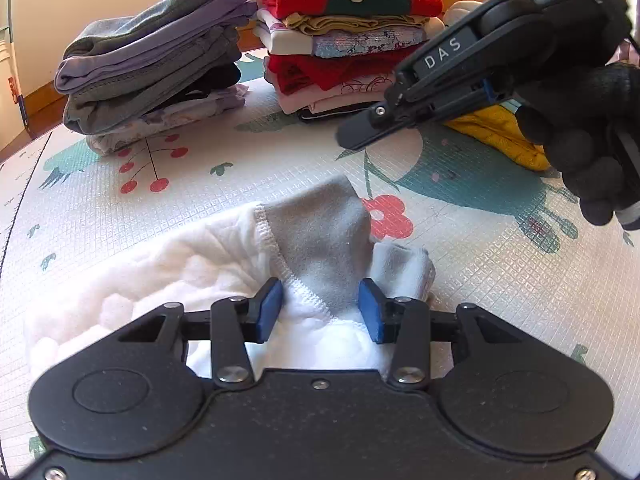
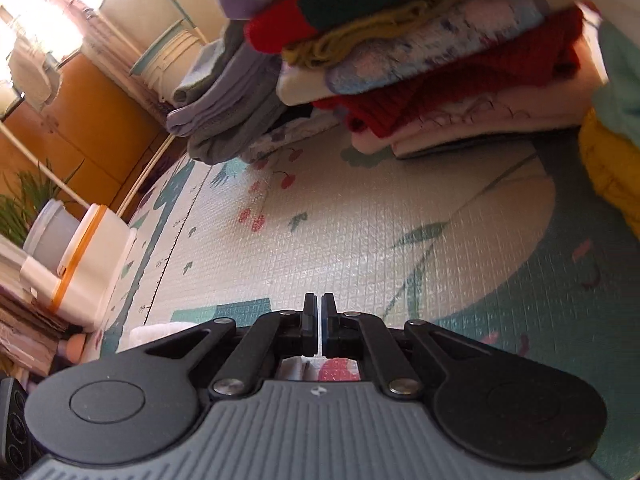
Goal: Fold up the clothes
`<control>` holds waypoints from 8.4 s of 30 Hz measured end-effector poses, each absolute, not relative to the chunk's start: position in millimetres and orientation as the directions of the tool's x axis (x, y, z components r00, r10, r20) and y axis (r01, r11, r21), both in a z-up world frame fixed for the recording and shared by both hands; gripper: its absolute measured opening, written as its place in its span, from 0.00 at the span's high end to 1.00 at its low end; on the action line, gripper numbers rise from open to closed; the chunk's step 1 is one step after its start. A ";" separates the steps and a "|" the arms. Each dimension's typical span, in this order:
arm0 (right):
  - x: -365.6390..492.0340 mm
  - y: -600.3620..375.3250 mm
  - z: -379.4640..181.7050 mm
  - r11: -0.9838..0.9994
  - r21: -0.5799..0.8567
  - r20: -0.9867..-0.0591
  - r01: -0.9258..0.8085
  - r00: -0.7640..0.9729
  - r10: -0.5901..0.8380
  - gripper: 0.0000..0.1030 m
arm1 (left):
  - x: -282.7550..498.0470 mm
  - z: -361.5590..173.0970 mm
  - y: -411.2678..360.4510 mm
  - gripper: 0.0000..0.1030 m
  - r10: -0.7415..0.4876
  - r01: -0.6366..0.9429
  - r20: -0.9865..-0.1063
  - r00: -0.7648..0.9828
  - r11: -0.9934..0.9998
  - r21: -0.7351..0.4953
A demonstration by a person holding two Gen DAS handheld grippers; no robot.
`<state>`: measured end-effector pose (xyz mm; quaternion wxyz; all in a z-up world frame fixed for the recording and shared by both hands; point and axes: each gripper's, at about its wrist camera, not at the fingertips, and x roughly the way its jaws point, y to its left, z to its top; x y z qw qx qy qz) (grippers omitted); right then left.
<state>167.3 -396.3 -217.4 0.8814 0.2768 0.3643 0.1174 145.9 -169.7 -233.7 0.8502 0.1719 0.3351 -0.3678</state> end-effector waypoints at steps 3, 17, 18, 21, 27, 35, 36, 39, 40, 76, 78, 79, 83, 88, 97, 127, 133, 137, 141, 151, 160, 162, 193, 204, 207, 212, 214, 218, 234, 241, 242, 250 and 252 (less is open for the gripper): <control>169.8 -365.4 -208.6 0.865 0.485 -0.587 -0.129 0.685 0.432 0.95 | 145.4 -221.9 -163.3 0.59 -0.511 0.745 -0.703 0.494 0.666 0.039; 142.0 -299.9 -206.9 0.938 0.151 -0.618 -0.312 0.711 0.336 0.89 | 160.3 -224.8 -53.3 0.59 -0.446 0.563 -0.605 0.660 0.826 0.006; 137.7 -293.5 -204.9 0.928 0.128 -0.606 -0.351 0.713 0.353 0.89 | 160.3 -231.5 -57.5 0.58 -0.418 0.560 -0.627 0.657 0.828 0.035; 140.8 -281.1 -218.9 0.913 0.104 -0.661 -0.395 0.659 0.360 0.90 | 160.6 -244.3 -62.8 0.56 -0.391 0.543 -0.630 0.671 0.838 0.059; 143.6 -289.0 -225.0 0.921 0.165 -0.673 -0.354 0.642 0.368 0.91 | 165.3 -226.2 -58.1 0.54 -0.385 0.529 -0.659 0.647 0.849 0.023; 131.6 -340.2 -205.2 0.920 0.378 -0.648 -0.101 0.681 0.341 0.48 | 175.7 -208.4 9.8 0.49 -0.454 0.250 -0.638 0.622 0.887 -0.388; 132.9 -347.7 -208.8 0.904 0.423 -0.651 -0.060 0.673 0.349 0.48 | 177.4 -209.5 18.4 0.48 -0.466 0.208 -0.638 0.613 0.874 -0.438; 140.2 -364.8 -229.8 0.812 0.581 -0.659 0.060 0.620 0.426 0.39 | 180.3 -224.2 34.6 0.48 -0.501 0.104 -0.638 0.585 0.826 -0.554; 142.0 -365.7 -236.3 0.787 0.613 -0.655 0.074 0.605 0.453 0.38 | 180.5 -230.3 38.0 0.48 -0.511 0.079 -0.637 0.577 0.811 -0.579; 221.6 -245.9 -175.4 0.711 0.683 -0.565 -0.170 0.494 0.661 0.80 | 145.7 -208.1 189.3 0.75 -0.413 -0.185 -0.425 0.805 0.506 -0.842; 255.0 -213.0 -151.3 0.713 0.657 -0.571 -0.246 0.454 0.683 0.81 | 140.4 -201.5 220.3 0.75 -0.359 -0.193 -0.385 0.850 0.468 -0.862; 270.2 -192.1 -141.0 0.712 0.643 -0.574 -0.282 0.438 0.692 0.81 | 137.3 -199.6 234.6 0.75 -0.333 -0.198 -0.369 0.868 0.451 -0.870; 321.8 -104.0 -109.0 0.689 0.591 -0.582 -0.421 0.369 0.724 0.81 | 119.5 -199.7 306.9 0.75 -0.160 -0.250 -0.325 0.932 0.363 -0.897; 357.2 31.2 -109.5 0.599 0.585 -0.558 -0.547 0.265 0.787 0.81 | 86.6 -200.6 378.8 0.75 0.120 -0.315 -0.293 0.949 0.251 -0.915; 363.1 209.2 -122.1 0.471 0.590 -0.524 -0.656 0.132 0.841 0.81 | 45.7 -190.3 440.0 0.75 0.378 -0.349 -0.262 0.888 0.185 -0.919; 256.1 136.0 -96.2 0.693 0.465 -0.702 -0.551 0.247 0.668 0.50 | 45.8 -183.4 420.9 0.40 0.518 -0.896 -0.732 0.443 0.272 -0.350; 200.0 78.6 -27.8 0.722 0.450 -0.699 -0.525 0.296 0.651 0.37 | 45.3 -128.3 373.1 0.38 0.456 -0.898 -0.778 0.432 0.300 -0.322; 156.2 28.7 28.3 0.755 0.422 -0.709 -0.502 0.335 0.620 0.24 | 45.8 -72.6 330.7 0.18 0.434 -0.861 -0.775 0.459 0.432 -0.268; 112.5 -21.9 79.3 0.784 0.389 -0.713 -0.484 0.381 0.589 0.09 | 34.7 -15.6 294.6 0.14 0.433 -0.816 -0.767 0.474 0.544 -0.197; 38.8 -106.6 117.8 0.815 0.434 -0.684 -0.383 0.449 0.575 0.00 | -21.3 72.0 230.0 0.00 0.454 -0.689 -0.731 0.509 0.724 -0.030; 10.8 -73.9 97.6 0.828 0.351 -0.748 -0.437 0.402 0.528 0.00 | -71.1 85.1 185.1 0.00 0.480 -0.609 -0.734 0.481 0.785 0.115; 9.0 -66.8 96.1 0.826 0.350 -0.750 -0.441 0.397 0.530 0.00 | -79.9 87.1 176.9 0.00 0.477 -0.590 -0.729 0.491 0.798 0.124; 39.1 79.2 67.7 0.797 0.240 -0.792 -0.555 0.362 0.491 0.00 | -93.1 88.8 192.2 0.00 0.569 -0.602 -0.653 0.500 0.770 0.209; 40.7 78.1 71.5 0.791 0.241 -0.785 -0.562 0.366 0.499 0.00 | -90.5 88.9 187.9 0.00 0.581 -0.602 -0.651 0.489 0.764 0.230; 39.6 77.8 71.7 0.789 0.228 -0.786 -0.570 0.371 0.495 0.00 | -91.1 88.1 188.8 0.00 0.581 -0.605 -0.653 0.486 0.763 0.229; 40.5 76.6 72.1 0.790 0.229 -0.784 -0.569 0.372 0.496 0.00 | -91.3 87.8 189.3 0.00 0.584 -0.606 -0.650 0.487 0.761 0.229; 40.6 77.1 72.0 0.789 0.231 -0.783 -0.569 0.372 0.498 0.00 | -90.3 88.2 188.5 0.00 0.581 -0.604 -0.649 0.490 0.764 0.228; 40.5 79.6 71.6 0.788 0.229 -0.785 -0.572 0.370 0.497 0.00 | -87.9 88.4 187.0 0.00 0.583 -0.600 -0.650 0.488 0.765 0.236; 40.5 59.7 97.1 0.774 0.235 -0.757 -0.588 0.389 0.525 0.00 | -84.0 116.1 167.4 0.00 0.643 -0.597 -0.611 0.462 0.735 0.321; 44.4 64.9 91.6 0.783 0.221 -0.764 -0.581 0.397 0.510 0.00 | -71.7 110.1 165.8 0.00 0.629 -0.605 -0.616 0.474 0.741 0.291; 45.2 65.9 88.7 0.785 0.217 -0.768 -0.580 0.395 0.505 0.00 | -70.6 106.5 168.4 0.00 0.620 -0.608 -0.627 0.471 0.744 0.278; 51.9 71.0 69.4 0.787 0.209 -0.790 -0.580 0.374 0.486 0.00 | -63.2 90.9 174.8 0.00 0.580 -0.600 -0.677 0.453 0.760 0.250; 53.1 72.3 66.0 0.788 0.207 -0.794 -0.579 0.372 0.481 0.00 | -63.9 89.3 175.5 0.00 0.579 -0.603 -0.680 0.451 0.759 0.247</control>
